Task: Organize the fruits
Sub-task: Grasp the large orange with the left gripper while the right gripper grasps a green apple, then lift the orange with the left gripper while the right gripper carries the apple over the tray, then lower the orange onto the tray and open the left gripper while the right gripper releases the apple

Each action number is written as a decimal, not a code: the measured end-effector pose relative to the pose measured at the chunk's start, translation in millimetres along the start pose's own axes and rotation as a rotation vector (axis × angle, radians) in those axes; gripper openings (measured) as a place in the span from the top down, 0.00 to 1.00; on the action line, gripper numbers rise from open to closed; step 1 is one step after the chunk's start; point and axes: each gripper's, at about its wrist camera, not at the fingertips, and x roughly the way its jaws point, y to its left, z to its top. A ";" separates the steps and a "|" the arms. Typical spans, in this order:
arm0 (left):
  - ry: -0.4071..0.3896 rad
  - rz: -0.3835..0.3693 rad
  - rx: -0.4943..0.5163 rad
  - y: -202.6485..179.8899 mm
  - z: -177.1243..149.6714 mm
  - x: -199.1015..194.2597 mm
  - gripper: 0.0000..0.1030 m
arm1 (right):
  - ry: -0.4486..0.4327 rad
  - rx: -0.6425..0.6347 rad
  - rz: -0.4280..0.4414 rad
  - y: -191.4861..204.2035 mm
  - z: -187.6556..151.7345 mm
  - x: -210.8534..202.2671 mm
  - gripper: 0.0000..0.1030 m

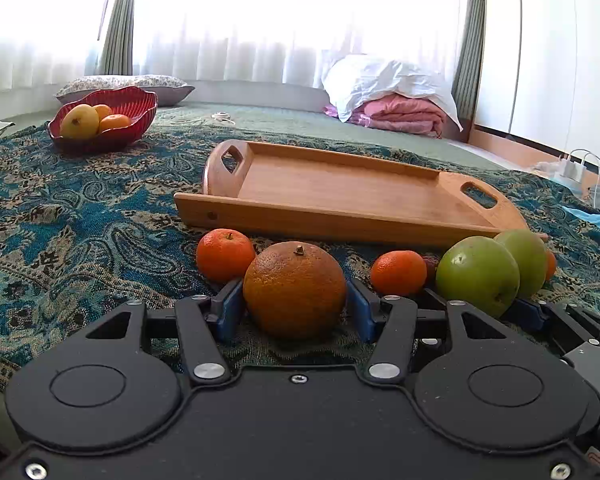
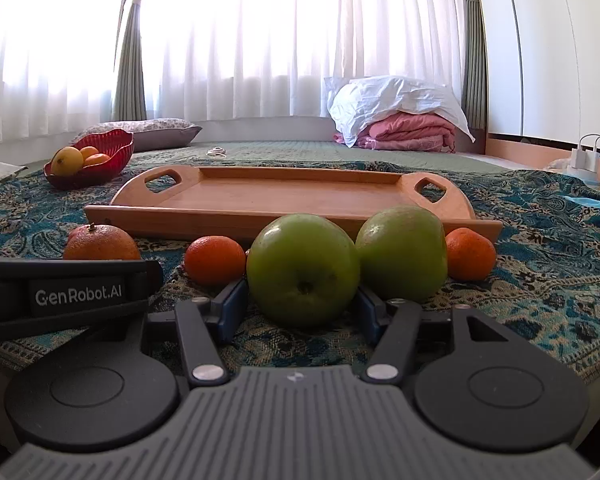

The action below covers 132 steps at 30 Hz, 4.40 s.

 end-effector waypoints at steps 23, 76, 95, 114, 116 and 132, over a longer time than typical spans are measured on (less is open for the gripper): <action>-0.071 0.029 0.072 -10.4 14.8 -23.3 0.53 | -0.064 0.020 0.028 -6.2 5.5 -30.7 0.46; 0.253 0.057 0.088 -14.3 120.5 143.1 0.53 | 0.303 0.041 0.058 -92.4 101.9 108.1 0.46; 0.255 0.062 0.120 -18.5 113.3 147.0 0.53 | 0.343 0.038 0.048 -89.1 95.6 115.5 0.46; 0.189 0.062 0.188 -23.5 117.2 124.2 0.25 | 0.303 0.028 0.037 -90.2 96.3 102.7 0.22; 0.180 0.053 0.184 -23.7 116.6 118.8 0.21 | 0.285 0.021 0.033 -90.2 98.0 97.4 0.19; 0.088 -0.048 0.124 -23.8 87.1 53.3 0.04 | 0.138 0.011 0.089 -82.9 76.3 40.5 0.11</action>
